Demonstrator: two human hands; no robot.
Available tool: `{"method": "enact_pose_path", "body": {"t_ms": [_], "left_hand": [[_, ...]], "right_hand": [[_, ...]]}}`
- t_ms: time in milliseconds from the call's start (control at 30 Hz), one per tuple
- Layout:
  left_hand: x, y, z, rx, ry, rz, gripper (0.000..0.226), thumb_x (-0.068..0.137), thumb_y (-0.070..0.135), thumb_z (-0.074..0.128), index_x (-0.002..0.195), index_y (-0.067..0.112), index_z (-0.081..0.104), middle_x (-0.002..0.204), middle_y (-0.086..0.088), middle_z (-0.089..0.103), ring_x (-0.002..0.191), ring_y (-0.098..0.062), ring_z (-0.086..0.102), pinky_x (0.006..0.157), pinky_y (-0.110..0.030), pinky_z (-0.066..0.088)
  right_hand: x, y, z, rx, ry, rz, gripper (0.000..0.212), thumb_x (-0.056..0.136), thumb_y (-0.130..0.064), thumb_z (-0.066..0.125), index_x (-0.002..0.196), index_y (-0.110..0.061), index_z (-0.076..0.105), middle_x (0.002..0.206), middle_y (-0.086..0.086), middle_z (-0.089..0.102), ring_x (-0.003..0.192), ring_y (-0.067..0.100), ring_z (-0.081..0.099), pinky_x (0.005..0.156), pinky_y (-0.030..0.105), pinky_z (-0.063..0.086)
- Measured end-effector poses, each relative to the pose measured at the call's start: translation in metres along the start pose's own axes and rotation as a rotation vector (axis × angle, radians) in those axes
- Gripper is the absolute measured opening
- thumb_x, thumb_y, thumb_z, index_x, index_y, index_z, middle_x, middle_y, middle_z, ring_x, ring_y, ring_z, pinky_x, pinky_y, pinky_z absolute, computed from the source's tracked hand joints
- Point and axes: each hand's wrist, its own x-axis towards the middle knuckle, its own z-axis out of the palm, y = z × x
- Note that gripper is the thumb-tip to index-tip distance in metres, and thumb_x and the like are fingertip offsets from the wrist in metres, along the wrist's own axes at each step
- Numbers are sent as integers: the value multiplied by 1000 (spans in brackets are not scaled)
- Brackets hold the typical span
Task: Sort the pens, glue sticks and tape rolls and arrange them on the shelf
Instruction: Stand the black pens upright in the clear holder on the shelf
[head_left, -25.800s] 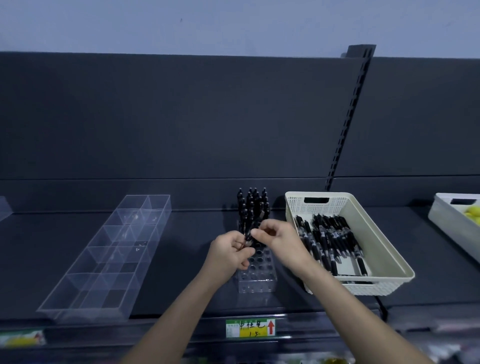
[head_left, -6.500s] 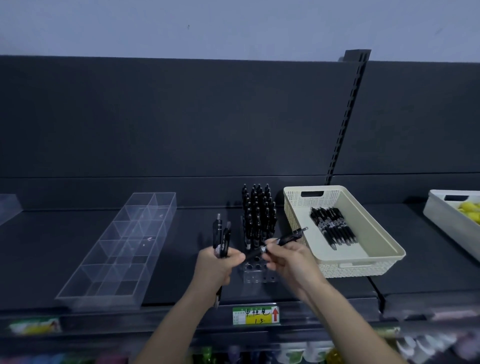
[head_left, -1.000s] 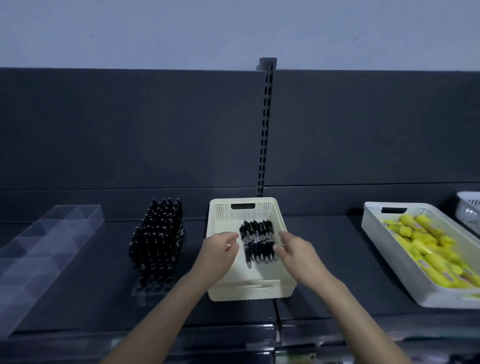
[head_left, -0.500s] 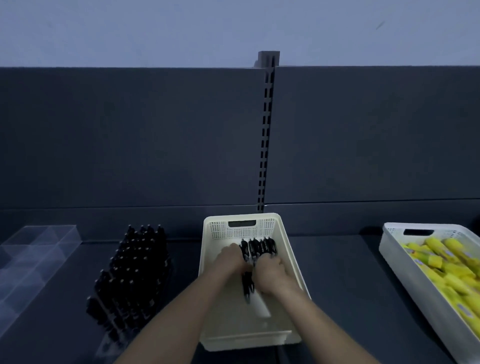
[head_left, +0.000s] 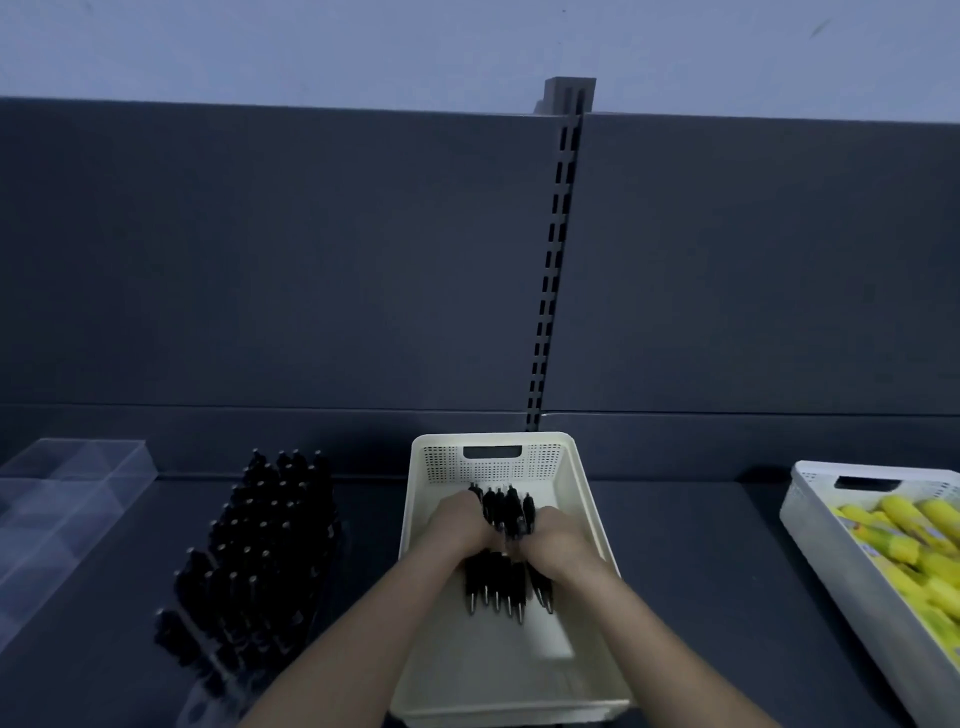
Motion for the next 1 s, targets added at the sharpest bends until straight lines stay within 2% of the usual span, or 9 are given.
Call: {"method": "enact_pose_path", "body": {"t_ms": [133,267,367,467,600,667,733,867,1000], "left_hand": [[5,1,7,-85,33,-12,45,75,47,66,110,17,64,113,-1,66,106,-19,60,80,-22,42],[3,16,22,15,65,-46,58,71,45,72,111,6,56,111,-8,61,105,-25,59,84,-30,48],[2,33,31,74,48,-54,50,73,29,71,111,2,53,114,-11,61,106,-28,59,84,-31,49],[-1,39,37,79,100,-68,33,83,9,54,114,0,54,120,-14,59,111,-30,58,90,-32,48],[-14,38,29,42,105,-39,22,85,9,54,104,-1,57,120,-15,60,113,-28,57,87,-29,47],[-23,38,13,-79,95,-31,12,81,12,62,73,8,53,104,-13,65,101,-26,61,74,-28,47],[-34,37,-1,-330,136,18,31,78,7,66,58,12,42,70,-7,57,70,-23,56,59,-24,39],[-93,38,-29,-861,217,175,26,79,-3,66,63,10,49,55,-2,48,53,-16,45,55,-24,36],[-157,30,-36,-971,303,201,11,79,4,69,74,7,60,66,-6,60,64,-18,56,66,-29,45]], "right_hand": [[-20,4,-20,63,147,-82,18,89,-12,51,105,-4,50,105,12,58,92,25,55,67,23,35],[-38,23,-45,350,248,-165,5,88,-9,53,91,-10,49,85,7,64,77,20,57,61,29,41],[-46,35,-55,614,213,-150,8,88,-7,57,83,-11,52,76,7,65,70,19,58,70,34,48],[-58,41,-59,787,135,-119,20,89,-9,58,69,-10,58,67,4,63,59,15,53,58,26,41],[-72,49,-57,916,61,-67,23,90,-18,59,69,-12,53,67,6,61,50,13,51,49,24,39],[-79,52,-58,951,27,-62,17,89,-19,60,75,-12,54,65,4,58,49,13,52,48,23,42],[-87,53,-58,986,6,-84,13,89,-19,60,80,-10,58,63,4,59,49,13,53,48,21,42],[-107,48,-53,1078,-49,-167,13,88,-17,59,89,-4,61,67,9,65,55,18,60,53,24,46],[-130,30,-31,1038,-125,-239,12,89,-17,59,83,-6,59,66,6,60,51,11,54,47,19,41]]}}
